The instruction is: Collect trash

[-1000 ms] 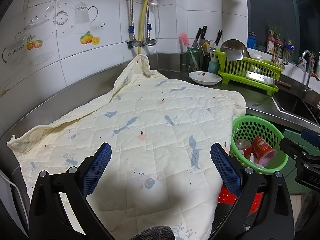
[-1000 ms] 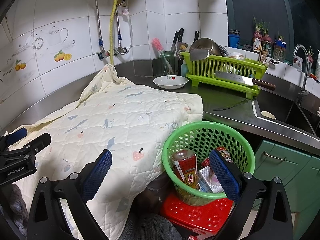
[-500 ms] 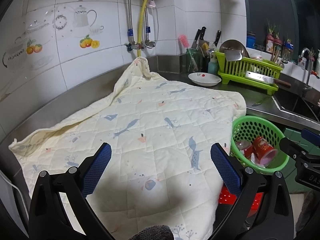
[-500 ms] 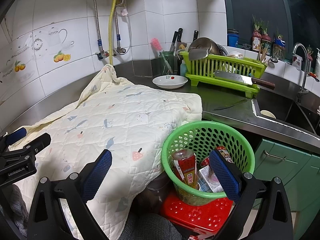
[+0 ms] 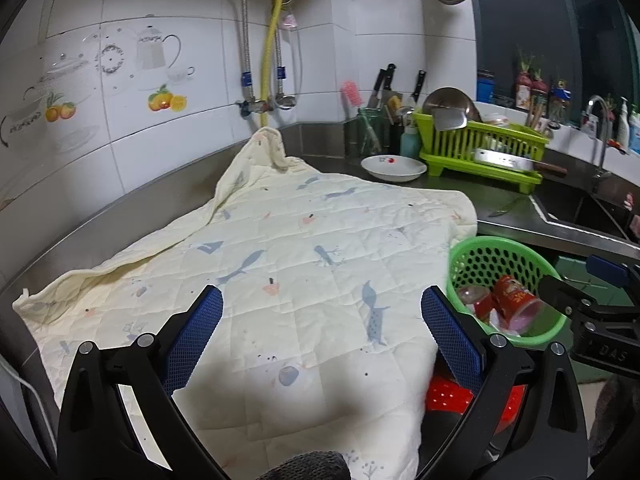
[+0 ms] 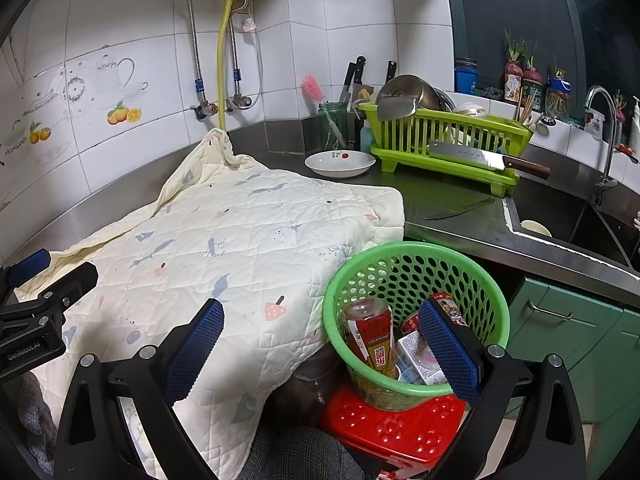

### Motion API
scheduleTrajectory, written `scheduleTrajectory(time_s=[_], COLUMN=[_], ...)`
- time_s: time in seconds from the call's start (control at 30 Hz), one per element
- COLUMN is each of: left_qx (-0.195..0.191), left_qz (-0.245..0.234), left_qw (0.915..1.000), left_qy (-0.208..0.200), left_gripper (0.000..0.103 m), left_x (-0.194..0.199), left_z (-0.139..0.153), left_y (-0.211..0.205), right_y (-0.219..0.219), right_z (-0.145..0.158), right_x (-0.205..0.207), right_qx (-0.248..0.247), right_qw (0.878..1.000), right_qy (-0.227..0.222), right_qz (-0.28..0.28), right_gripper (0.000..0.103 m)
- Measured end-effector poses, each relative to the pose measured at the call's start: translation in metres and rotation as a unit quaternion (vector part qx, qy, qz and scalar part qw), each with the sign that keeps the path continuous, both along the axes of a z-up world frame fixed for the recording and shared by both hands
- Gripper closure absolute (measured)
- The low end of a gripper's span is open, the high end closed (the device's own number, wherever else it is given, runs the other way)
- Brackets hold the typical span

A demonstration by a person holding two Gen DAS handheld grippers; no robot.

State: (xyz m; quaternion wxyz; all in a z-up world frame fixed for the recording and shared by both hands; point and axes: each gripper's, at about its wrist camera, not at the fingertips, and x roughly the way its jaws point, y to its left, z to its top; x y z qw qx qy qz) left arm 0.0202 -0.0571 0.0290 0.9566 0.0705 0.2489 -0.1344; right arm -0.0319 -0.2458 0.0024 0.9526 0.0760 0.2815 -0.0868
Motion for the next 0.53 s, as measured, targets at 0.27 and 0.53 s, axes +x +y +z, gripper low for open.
scheduleTrajectory(time_s=[0.27, 0.53], left_qx=[0.004, 0.006], left_qz=[0.008, 0.009], left_qw=[0.9999, 0.9998], left_qy=[0.006, 0.015], left_gripper=[0.005, 0.005], left_x=[0.0039, 0.0073], left_z=[-0.0024, -0.0038], left_y=[0.0001, 0.0014], right_y=[-0.0006, -0.0007], right_z=[0.0012, 0.0010], right_x=[0.0005, 0.0005], right_qx=[-0.001, 0.000], right_qw=[1.000, 1.000], right_qy=[-0.001, -0.001], right_qz=[0.000, 0.000], right_gripper=[0.008, 0.008])
